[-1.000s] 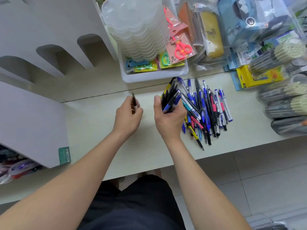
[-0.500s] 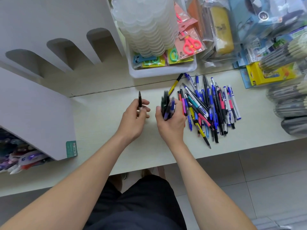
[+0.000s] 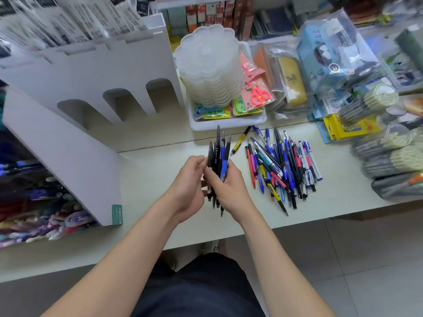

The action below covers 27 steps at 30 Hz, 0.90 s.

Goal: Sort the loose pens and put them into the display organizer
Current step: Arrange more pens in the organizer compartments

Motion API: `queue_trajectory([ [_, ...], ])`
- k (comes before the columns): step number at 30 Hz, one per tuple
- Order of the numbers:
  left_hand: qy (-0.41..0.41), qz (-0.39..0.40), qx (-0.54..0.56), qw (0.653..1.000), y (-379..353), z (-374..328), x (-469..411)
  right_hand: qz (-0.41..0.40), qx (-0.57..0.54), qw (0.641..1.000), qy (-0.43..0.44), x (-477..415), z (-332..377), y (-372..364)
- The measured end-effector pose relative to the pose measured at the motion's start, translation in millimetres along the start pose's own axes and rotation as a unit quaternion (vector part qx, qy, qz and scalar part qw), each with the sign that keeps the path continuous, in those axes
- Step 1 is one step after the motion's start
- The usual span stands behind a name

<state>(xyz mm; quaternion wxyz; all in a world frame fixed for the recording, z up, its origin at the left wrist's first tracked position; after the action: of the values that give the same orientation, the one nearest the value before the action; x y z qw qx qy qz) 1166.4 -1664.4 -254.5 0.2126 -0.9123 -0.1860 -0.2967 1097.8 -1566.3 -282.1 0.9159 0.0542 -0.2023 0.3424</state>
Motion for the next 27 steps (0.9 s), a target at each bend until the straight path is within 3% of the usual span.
queue_trajectory([
  [5,-0.011,-0.051,-0.129,0.99,2.2,-15.2,16.6,0.032,-0.027,0.999,-0.016,17.6,21.0,-8.1],
  [9,-0.02,-0.102,-0.088,0.991,-0.7,-30.7,22.1,0.073,-0.026,0.997,-0.006,29.7,42.5,-17.2],
  [13,0.057,-0.044,-0.028,0.997,1.8,-35.4,25.9,0.097,0.045,0.994,-0.039,36.4,60.5,-14.8],
  [18,0.039,-0.043,0.055,0.997,-7.6,-33.8,31.3,0.113,0.084,0.985,-0.099,39.4,85.3,-3.9],
  [23,-0.006,-0.117,0.056,0.992,-7.5,-47.2,31.6,0.133,-0.129,0.973,-0.136,50.1,102.3,11.5],
  [25,-0.05,-0.156,0.087,0.983,-7.5,-57.5,32.7,0.077,-0.208,0.962,-0.158,52.2,98.4,15.3],
  [27,-0.107,-0.201,0.116,0.967,-8.7,-66.7,34.2,-0.032,-0.26,0.948,-0.182,52.0,86.3,11.8],
])
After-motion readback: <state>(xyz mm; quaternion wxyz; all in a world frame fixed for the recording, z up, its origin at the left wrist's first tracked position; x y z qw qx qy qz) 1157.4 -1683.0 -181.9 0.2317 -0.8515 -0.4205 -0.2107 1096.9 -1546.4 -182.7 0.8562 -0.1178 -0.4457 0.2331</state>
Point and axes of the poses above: each hand's wrist, its own x-axis away from the middle knuckle, its own y-axis out of the back of the hand, z = x × y, the point moved 2 cm from there along -x, towards the middle knuckle, and after that the axes turned 4 degrees about -x, right-handed, at the moved point
